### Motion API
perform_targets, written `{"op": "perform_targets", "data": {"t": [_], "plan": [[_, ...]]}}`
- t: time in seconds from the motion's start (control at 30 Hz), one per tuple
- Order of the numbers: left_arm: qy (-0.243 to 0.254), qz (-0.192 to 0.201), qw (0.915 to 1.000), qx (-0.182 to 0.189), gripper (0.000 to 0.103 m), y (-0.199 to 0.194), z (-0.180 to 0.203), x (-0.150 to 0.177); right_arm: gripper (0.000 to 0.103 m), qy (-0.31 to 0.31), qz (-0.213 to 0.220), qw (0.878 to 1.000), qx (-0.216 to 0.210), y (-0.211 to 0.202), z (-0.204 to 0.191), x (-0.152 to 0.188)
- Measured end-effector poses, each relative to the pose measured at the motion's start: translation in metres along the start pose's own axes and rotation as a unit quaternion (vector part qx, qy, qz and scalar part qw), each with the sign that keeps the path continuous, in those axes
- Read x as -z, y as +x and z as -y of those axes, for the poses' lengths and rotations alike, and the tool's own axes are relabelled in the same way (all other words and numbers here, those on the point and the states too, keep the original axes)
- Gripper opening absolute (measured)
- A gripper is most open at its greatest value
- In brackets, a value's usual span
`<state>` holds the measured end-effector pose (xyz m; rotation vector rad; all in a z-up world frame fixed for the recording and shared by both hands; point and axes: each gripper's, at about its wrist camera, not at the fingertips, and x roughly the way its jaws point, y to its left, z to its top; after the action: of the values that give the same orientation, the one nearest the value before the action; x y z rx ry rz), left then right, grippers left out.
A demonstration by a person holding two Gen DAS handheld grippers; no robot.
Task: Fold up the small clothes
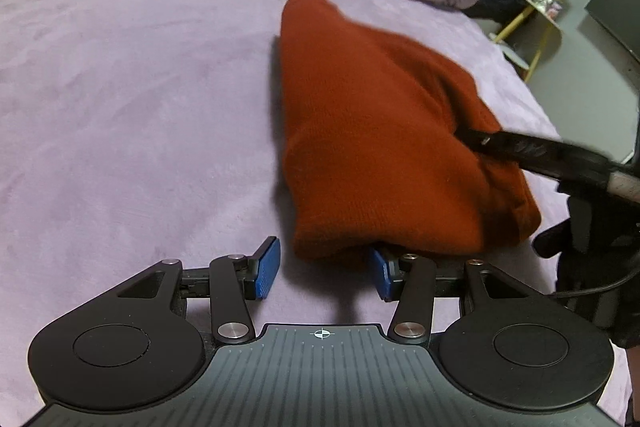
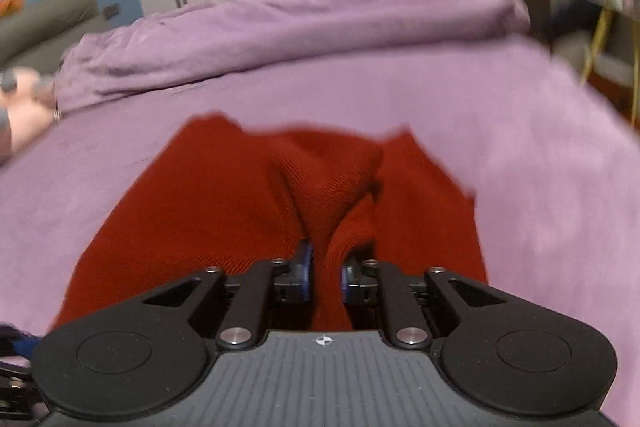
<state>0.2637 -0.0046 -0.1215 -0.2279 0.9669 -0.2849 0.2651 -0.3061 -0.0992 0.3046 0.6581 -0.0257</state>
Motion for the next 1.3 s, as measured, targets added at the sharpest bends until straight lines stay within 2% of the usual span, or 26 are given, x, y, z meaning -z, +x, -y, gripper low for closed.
{"op": "perform_targets", "data": {"t": [0.03, 0.1, 0.17, 0.27, 0.3, 0.33, 0.37, 0.4, 0.43, 0.5, 0.57, 0.63, 0.7, 0.8, 0.87, 0.9, 0.93, 0.97, 1.0, 1.03, 1.1, 1.17, 1.27, 1.3], "plan": [[0.000, 0.000, 1.0000, -0.002, 0.052, 0.001, -0.001, 0.000, 0.048, 0.034, -0.002, 0.999, -0.018, -0.001, 0.009, -0.002], [0.004, 0.001, 0.9999, -0.009, 0.052, 0.001, -0.002, -0.001, 0.060, 0.095, -0.004, 0.994, -0.056, -0.001, 0.023, -0.004], [0.005, -0.001, 0.9999, -0.014, 0.052, 0.003, -0.001, -0.001, 0.060, 0.123, -0.010, 0.990, -0.074, 0.006, 0.025, -0.008], [0.007, -0.002, 0.9998, -0.019, 0.053, 0.003, 0.001, -0.001, 0.060, 0.092, -0.025, 0.992, -0.077, 0.025, 0.006, -0.011], [0.010, -0.002, 0.9997, -0.021, 0.053, 0.003, 0.002, 0.000, 0.056, 0.071, -0.031, 0.995, -0.070, 0.031, -0.004, -0.011], [0.011, -0.003, 0.9997, -0.022, 0.053, 0.002, 0.004, 0.001, 0.043, 0.050, -0.032, 0.996, -0.061, 0.035, -0.012, -0.010], [0.012, -0.006, 0.9997, -0.021, 0.053, 0.000, 0.003, 0.001, 0.037, 0.026, -0.030, 0.998, -0.051, 0.038, -0.022, -0.011], [0.012, -0.009, 0.9997, -0.020, 0.054, -0.002, 0.003, 0.002, 0.023, 0.005, -0.023, 0.999, -0.039, 0.037, -0.030, -0.011], [0.012, -0.009, 0.9997, -0.018, 0.054, -0.004, 0.003, 0.003, 0.018, -0.029, -0.013, 0.999, -0.022, 0.034, -0.039, -0.012], [0.010, -0.007, 0.9998, -0.017, 0.056, -0.011, 0.002, 0.003, 0.015, -0.107, 0.025, 0.994, 0.018, 0.016, -0.055, -0.014], [0.009, 0.001, 0.9998, -0.015, 0.056, -0.020, 0.000, 0.002, 0.012, -0.172, 0.077, 0.980, 0.067, -0.005, -0.061, -0.017], [0.004, 0.013, 0.9999, -0.010, 0.058, -0.027, -0.001, 0.002, 0.012, -0.185, 0.101, 0.973, 0.095, -0.015, -0.054, -0.022], [-0.001, 0.021, 0.9998, -0.007, 0.059, -0.029, -0.001, 0.000, 0.012, -0.200, 0.104, 0.965, 0.137, -0.015, -0.042, -0.020], [-0.002, 0.015, 0.9998, -0.010, 0.059, -0.021, 0.003, -0.001, 0.014, -0.151, 0.071, 0.972, 0.167, -0.004, -0.009, -0.015], [-0.004, 0.009, 0.9999, -0.007, 0.059, -0.016, 0.007, -0.001, 0.024, -0.087, 0.045, 0.984, 0.149, -0.002, 0.018, -0.013], [-0.002, 0.007, 1.0000, -0.006, 0.059, -0.015, 0.009, 0.000, 0.034, -0.048, 0.053, 0.989, 0.126, -0.011, 0.028, -0.014], [0.002, 0.008, 1.0000, -0.005, 0.059, -0.015, 0.010, 0.002, 0.048, -0.004, 0.066, 0.993, 0.102, -0.026, 0.038, -0.013], [0.007, 0.009, 0.9999, -0.008, 0.059, -0.014, 0.011, 0.003, 0.054, 0.028, 0.084, 0.992, 0.086, -0.039, 0.045, -0.010], [0.015, 0.010, 0.9998, -0.011, 0.059, -0.013, 0.015, 0.004, 0.065, 0.062, 0.106, 0.990, 0.066, -0.058, 0.055, -0.004], [0.023, 0.012, 0.9996, -0.013, 0.059, -0.012, 0.019, 0.005, 0.068, 0.093, 0.123, 0.987, 0.044, -0.075, 0.063, 0.006], [0.031, 0.015, 0.9992, -0.021, 0.059, -0.006, 0.027, 0.006, 0.068, 0.147, 0.123, 0.981, 0.006, -0.093, 0.075, 0.026], [0.036, 0.018, 0.9989, -0.026, 0.059, 0.001, 0.035, 0.006, 0.069, 0.193, 0.099, 0.976, -0.027, -0.100, 0.081, 0.044], [0.055, 0.017, 0.9977, -0.036, 0.059, 0.012, 0.044, 0.007, 0.069, 0.242, 0.082, 0.965, -0.051, -0.101, 0.091, 0.062], [0.062, 0.015, 0.9970, -0.044, 0.059, 0.017, 0.047, 0.006, 0.066, 0.248, 0.079, 0.964, -0.050, -0.096, 0.088, 0.061]]}}
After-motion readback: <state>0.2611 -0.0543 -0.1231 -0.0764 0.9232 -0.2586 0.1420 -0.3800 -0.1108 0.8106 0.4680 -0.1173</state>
